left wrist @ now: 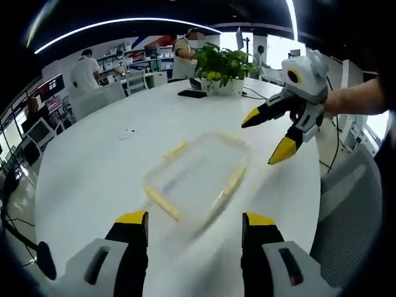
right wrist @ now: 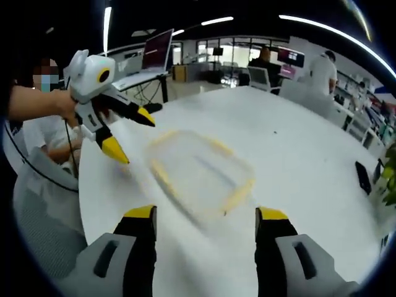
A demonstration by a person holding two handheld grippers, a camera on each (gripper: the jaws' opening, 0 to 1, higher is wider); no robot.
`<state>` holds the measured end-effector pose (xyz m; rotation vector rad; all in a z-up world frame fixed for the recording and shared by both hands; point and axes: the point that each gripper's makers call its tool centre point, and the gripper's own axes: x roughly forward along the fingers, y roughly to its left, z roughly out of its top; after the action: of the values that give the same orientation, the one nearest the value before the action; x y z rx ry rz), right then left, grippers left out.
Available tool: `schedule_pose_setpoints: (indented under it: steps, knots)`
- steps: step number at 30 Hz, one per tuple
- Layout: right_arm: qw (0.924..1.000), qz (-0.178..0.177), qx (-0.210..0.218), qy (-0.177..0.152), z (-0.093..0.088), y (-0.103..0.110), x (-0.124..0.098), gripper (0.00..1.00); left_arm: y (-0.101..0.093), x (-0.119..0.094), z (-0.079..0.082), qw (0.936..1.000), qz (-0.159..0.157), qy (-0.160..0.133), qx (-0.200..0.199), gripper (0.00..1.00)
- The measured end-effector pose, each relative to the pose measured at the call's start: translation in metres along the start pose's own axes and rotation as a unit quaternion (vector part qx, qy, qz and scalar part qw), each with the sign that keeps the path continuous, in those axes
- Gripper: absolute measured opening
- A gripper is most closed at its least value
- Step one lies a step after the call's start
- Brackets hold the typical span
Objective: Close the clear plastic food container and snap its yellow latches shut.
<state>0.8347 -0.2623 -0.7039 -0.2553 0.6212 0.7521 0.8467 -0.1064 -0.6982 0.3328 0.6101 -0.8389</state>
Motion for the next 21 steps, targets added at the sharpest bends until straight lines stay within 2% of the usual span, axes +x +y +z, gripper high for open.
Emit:
schedule_pose_setpoints:
  steps: [5, 9, 15, 21]
  knots:
    - [0.9998, -0.015, 0.008, -0.010, -0.010, 0.004, -0.016, 0.65, -0.009, -0.012, -0.002, 0.9999, 0.006, -0.010, 0.003, 0.61]
    - [0.9995, -0.020, 0.010, -0.024, -0.016, 0.012, -0.029, 0.69, -0.018, -0.023, -0.002, 0.9996, 0.012, -0.025, -0.011, 0.66]
    - [0.9982, -0.032, 0.013, -0.049, -0.018, 0.020, -0.047, 0.75, -0.034, -0.044, -0.010, 0.9981, 0.031, -0.043, -0.031, 0.72]
    - [0.9974, -0.035, 0.012, -0.061, -0.021, 0.029, -0.060, 0.80, -0.045, -0.060, -0.019, 0.9975, 0.042, -0.050, -0.027, 0.80]
